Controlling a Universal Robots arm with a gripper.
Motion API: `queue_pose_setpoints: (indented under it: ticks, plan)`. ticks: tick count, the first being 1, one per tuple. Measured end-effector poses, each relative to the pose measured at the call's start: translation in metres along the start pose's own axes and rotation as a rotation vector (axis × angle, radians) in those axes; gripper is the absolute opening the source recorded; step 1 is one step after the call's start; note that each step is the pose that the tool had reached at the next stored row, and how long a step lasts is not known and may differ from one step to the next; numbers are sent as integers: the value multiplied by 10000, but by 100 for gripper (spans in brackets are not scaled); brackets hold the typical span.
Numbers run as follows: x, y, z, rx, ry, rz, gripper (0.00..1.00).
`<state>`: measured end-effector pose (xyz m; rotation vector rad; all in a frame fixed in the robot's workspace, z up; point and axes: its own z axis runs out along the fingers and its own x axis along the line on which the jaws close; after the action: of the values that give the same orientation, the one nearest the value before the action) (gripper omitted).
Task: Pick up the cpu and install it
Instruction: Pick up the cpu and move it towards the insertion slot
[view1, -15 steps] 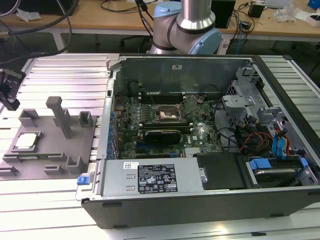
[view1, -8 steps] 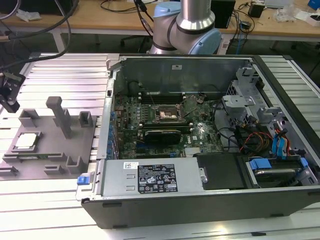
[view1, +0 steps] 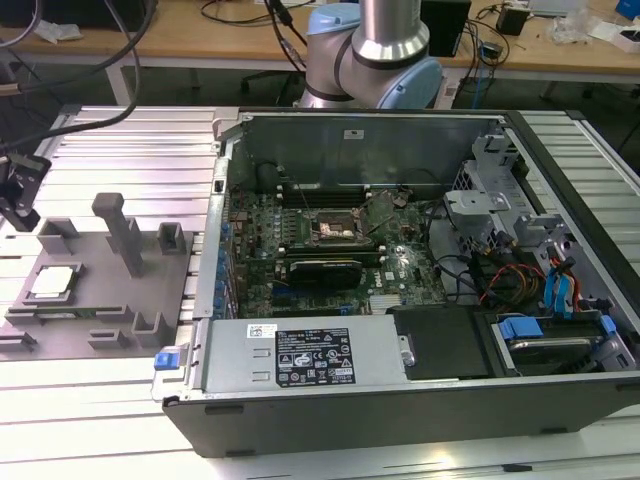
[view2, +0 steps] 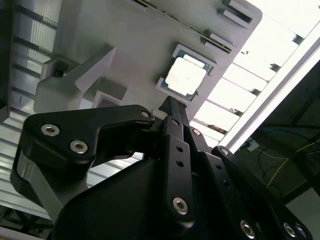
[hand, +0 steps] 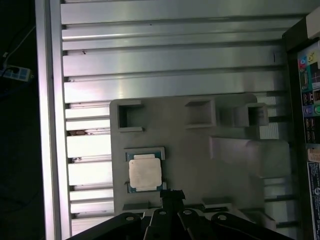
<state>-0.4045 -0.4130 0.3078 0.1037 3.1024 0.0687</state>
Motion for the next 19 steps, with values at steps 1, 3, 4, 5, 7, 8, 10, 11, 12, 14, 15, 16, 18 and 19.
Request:
queue_pose_setpoints:
  ticks: [1, 3, 4, 5, 7, 8, 10, 11, 12, 14, 15, 16, 18, 19]
  plan:
    - [4, -1, 7, 0, 0, 0, 11]
    - [13, -1, 18, 1, 0, 0, 11]
    - [17, -2, 25, 0, 0, 0, 11]
    - [25, -3, 34, 0, 0, 0, 11]
    - [34, -4, 50, -1, -2, 0, 11]
    - [38, -5, 57, -1, -1, -1, 11]
    - [52, -7, 84, -1, -1, 0, 11]
    - [59, -8, 95, 1, 0, 0, 11]
    - [65, -9, 108, 0, -1, 0, 11]
    - [76, -11, 132, 0, -1, 0, 11]
    - [79, -11, 140, 0, -1, 0, 11]
    - [85, -12, 155, 0, -1, 0, 11]
    - [92, -13, 171, 0, -1, 0, 11]
    - [96, -14, 186, 0, -1, 0, 11]
